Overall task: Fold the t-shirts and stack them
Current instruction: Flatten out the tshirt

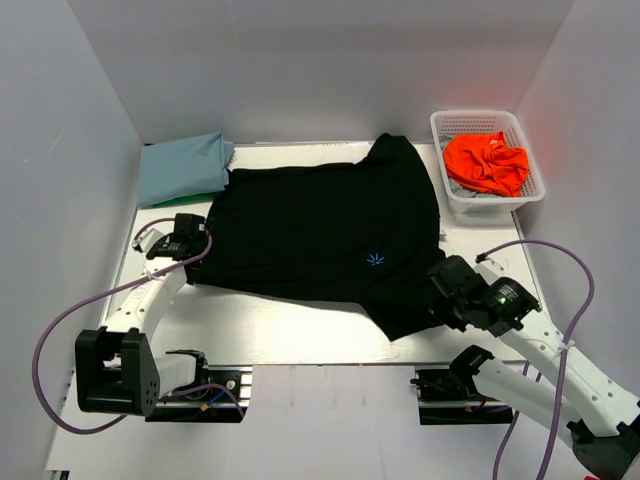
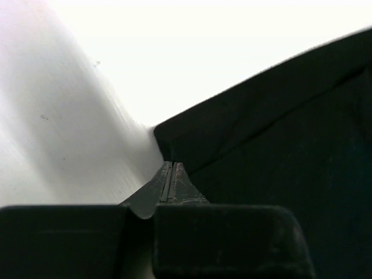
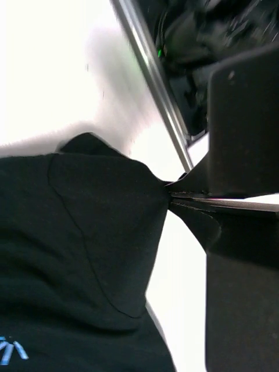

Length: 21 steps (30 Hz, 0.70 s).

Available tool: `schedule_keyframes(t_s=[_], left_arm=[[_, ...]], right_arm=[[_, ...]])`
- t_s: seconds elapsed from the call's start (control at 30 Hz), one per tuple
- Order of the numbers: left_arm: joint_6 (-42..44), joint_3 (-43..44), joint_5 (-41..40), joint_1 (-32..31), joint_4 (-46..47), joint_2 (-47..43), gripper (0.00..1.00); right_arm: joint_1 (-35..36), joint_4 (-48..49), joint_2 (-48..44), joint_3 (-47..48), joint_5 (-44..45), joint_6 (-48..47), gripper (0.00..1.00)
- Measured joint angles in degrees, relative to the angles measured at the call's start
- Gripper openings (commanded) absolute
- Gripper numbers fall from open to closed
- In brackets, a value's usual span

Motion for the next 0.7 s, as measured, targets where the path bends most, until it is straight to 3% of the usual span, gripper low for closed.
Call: schedule_keyframes(t_s=[0.3, 0.53, 0.57, 0.6, 0.63, 0.7], left_arm=[[0.4, 0.0, 0.7, 2.0, -0.1, 0.5, 0.00], [5.4, -0.1, 5.6, 2.1, 5.6, 2.5, 0.03], [6.2, -0.2, 6.6, 2.0, 7.0, 3.1, 0.09], [6.8, -0.3, 7.3, 2.0, 7.9, 3.9, 0.33], [7.4, -0.3, 7.8, 2.0, 8.2, 4.9, 0.42], [8.1, -0.3, 8.6, 2.1, 8.5, 7.3, 0.70]], right_arm=[[-1.3, -4.7, -1.0, 2.3, 3.6, -0.5, 0.00], [-1.3, -4.3, 3.2, 2.5, 5.0, -3.1, 0.00], [-1.4, -3.6, 3.5, 2.3, 4.9, -3.8, 0.00], [-1.4, -2.6, 3.8, 1.9, 4.9, -4.4, 0.00], [-1.4, -1.9, 4.1, 1.2, 4.7, -5.0, 0.00], [-1.4, -0.5, 5.4, -0.1, 3.9, -6.1, 0.00]])
